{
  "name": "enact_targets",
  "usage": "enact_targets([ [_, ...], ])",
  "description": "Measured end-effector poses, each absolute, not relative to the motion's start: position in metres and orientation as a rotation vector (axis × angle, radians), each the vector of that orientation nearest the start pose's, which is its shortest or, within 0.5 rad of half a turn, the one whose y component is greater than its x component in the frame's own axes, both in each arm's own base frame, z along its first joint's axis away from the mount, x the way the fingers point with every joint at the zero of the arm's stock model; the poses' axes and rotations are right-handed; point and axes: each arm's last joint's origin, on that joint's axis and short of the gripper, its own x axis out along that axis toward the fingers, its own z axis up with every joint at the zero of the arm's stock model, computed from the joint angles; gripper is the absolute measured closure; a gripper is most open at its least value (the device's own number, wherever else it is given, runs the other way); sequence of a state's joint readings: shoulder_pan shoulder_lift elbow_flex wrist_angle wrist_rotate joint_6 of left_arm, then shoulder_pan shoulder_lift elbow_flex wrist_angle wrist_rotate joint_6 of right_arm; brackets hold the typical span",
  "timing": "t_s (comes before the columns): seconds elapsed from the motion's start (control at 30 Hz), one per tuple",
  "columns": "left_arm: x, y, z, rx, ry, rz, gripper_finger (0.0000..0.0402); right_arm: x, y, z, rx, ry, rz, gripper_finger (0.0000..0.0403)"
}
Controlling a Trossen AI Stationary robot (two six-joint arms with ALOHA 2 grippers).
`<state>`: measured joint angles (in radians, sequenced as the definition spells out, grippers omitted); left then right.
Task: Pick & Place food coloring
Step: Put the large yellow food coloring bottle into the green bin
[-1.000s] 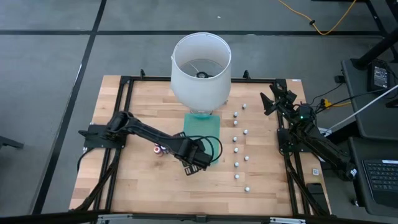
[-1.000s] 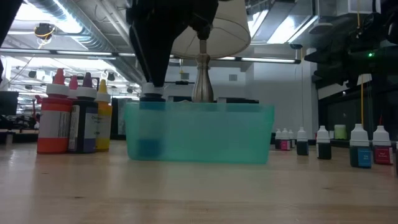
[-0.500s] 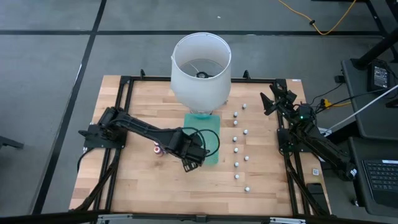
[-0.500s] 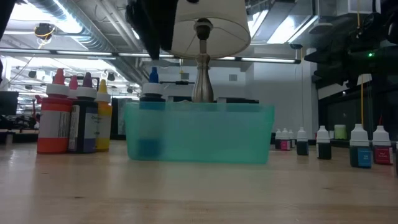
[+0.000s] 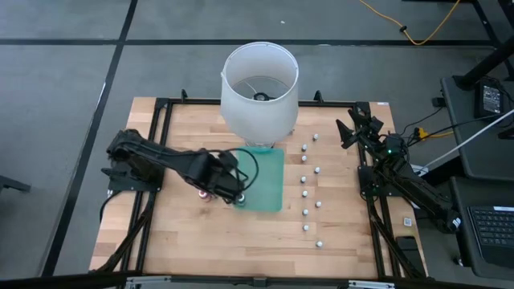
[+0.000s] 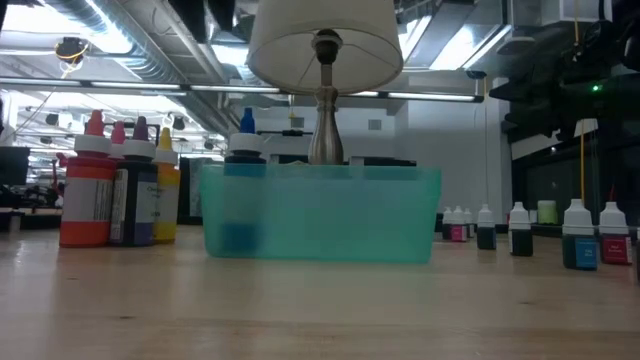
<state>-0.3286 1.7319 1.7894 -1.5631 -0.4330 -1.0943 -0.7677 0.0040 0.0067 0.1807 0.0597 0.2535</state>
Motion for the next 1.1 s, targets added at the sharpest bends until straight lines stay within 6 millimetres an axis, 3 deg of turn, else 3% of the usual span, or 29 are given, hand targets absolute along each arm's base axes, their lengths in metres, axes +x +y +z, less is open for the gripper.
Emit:
enact_targets([
  [0.2, 0.272, -0.079, 0.341, -0.407, 1.100, 0.886, 0.0112, 0.068, -0.068, 0.183, 0.173, -0.280, -0.797, 0.0004],
  [0.43, 0.250, -0.072, 0.316, -0.449, 1.089, 0.932, 0.0114, 0.068, -0.068, 0.183, 0.173, -0.280, -0.797, 0.0004],
  [0.73, 0.253, -0.072, 0.269, -0.451, 1.086, 0.904, 0.0116, 0.068, -0.068, 0.183, 0.173, -0.280, -0.797, 0.0004],
  [1.1, 0.263, -0.072, 0.235, -0.418, 1.124, 0.917, 0.0118, 0.068, -0.068, 0.183, 0.173, -0.280, -0.797, 0.0004],
])
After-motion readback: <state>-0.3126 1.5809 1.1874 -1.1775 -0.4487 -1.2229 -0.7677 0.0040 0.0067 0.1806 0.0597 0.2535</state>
